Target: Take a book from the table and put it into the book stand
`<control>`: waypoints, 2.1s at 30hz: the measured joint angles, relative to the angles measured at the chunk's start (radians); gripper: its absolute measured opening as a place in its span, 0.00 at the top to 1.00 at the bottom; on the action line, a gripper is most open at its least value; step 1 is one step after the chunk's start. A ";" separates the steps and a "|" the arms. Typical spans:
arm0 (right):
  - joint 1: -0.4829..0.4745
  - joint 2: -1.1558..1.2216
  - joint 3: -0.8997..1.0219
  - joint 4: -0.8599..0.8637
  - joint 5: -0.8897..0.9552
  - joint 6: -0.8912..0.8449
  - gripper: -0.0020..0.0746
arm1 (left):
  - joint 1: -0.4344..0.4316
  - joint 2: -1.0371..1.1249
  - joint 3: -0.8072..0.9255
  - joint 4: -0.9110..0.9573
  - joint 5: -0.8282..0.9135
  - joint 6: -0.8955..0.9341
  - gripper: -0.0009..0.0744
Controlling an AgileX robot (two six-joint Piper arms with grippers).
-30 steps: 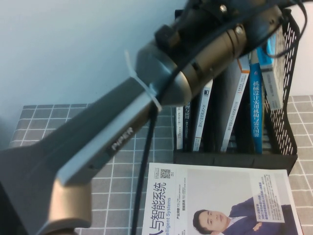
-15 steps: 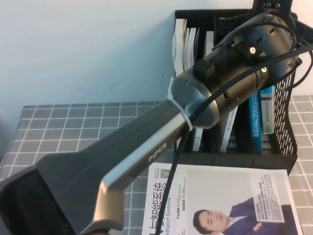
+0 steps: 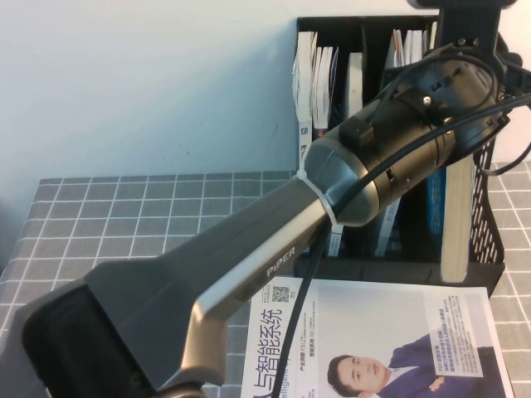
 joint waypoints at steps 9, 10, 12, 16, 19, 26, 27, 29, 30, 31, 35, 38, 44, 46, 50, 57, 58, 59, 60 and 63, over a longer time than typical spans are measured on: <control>0.000 0.000 0.003 0.042 -0.001 -0.064 0.98 | 0.012 -0.002 -0.004 0.049 -0.016 0.031 0.42; 0.000 0.000 0.009 0.046 -0.005 -0.069 0.98 | 0.012 -0.003 -0.014 0.049 -0.012 0.048 0.45; 0.000 0.000 0.028 0.054 -0.017 -0.083 0.98 | 0.012 -0.021 -0.034 0.049 -0.001 0.098 0.59; 0.000 0.000 0.081 0.125 -0.089 -0.126 0.98 | 0.012 -0.095 -0.078 0.054 0.048 0.225 0.89; 0.000 0.005 0.141 0.268 -0.181 -0.211 0.98 | 0.012 -0.170 -0.104 0.059 0.095 0.299 0.96; 0.001 0.171 0.210 0.533 -0.360 -0.483 0.98 | 0.014 -0.323 -0.116 -0.037 0.235 0.472 0.99; 0.001 0.215 0.210 0.557 -0.384 -0.519 0.98 | 0.014 -0.340 -0.116 -0.090 0.269 0.527 0.99; 0.001 0.305 0.209 0.589 -0.419 -0.583 0.98 | 0.014 -0.370 -0.118 -0.202 0.352 0.652 0.99; 0.001 0.359 0.206 0.608 -0.433 -0.620 0.98 | 0.014 -0.381 -0.118 -0.264 0.408 0.709 0.99; 0.001 0.415 0.204 0.637 -0.447 -0.663 0.98 | 0.014 -0.389 -0.118 -0.320 0.465 0.757 0.99; 0.001 0.610 0.185 0.813 -0.522 -0.896 0.98 | 0.014 -0.406 -0.118 -0.479 0.621 0.884 0.99; 0.001 0.729 0.164 1.047 -0.563 -1.135 0.98 | 0.014 -0.414 -0.118 -0.549 0.645 0.955 0.99; 0.001 0.947 0.085 1.516 -0.582 -1.593 0.98 | 0.014 -0.471 -0.118 -0.576 0.645 1.005 0.99; 0.001 1.010 0.056 1.586 -0.592 -1.687 0.98 | 0.014 -0.503 -0.118 -0.576 0.645 1.010 0.99; 0.002 1.080 -0.012 1.613 -0.567 -1.764 0.98 | 0.014 -0.562 -0.118 -0.578 0.645 1.016 0.99; 0.005 1.097 -0.147 1.613 -0.595 -1.799 0.98 | 0.014 -0.659 -0.024 -0.578 0.645 1.016 0.99; 0.005 1.099 -0.169 1.613 -0.605 -1.812 0.98 | 0.014 -0.675 0.003 -0.576 0.645 1.016 0.99; 0.005 1.099 -0.184 1.615 -0.610 -1.822 0.98 | 0.014 -0.689 0.032 -0.572 0.645 1.016 0.99; 0.005 1.099 -0.204 1.615 -0.618 -1.832 0.98 | 0.014 -0.704 0.064 -0.564 0.645 1.016 0.99; 0.005 1.099 -0.258 1.619 -0.633 -1.848 0.98 | 0.014 -0.745 0.157 -0.554 0.645 1.011 0.99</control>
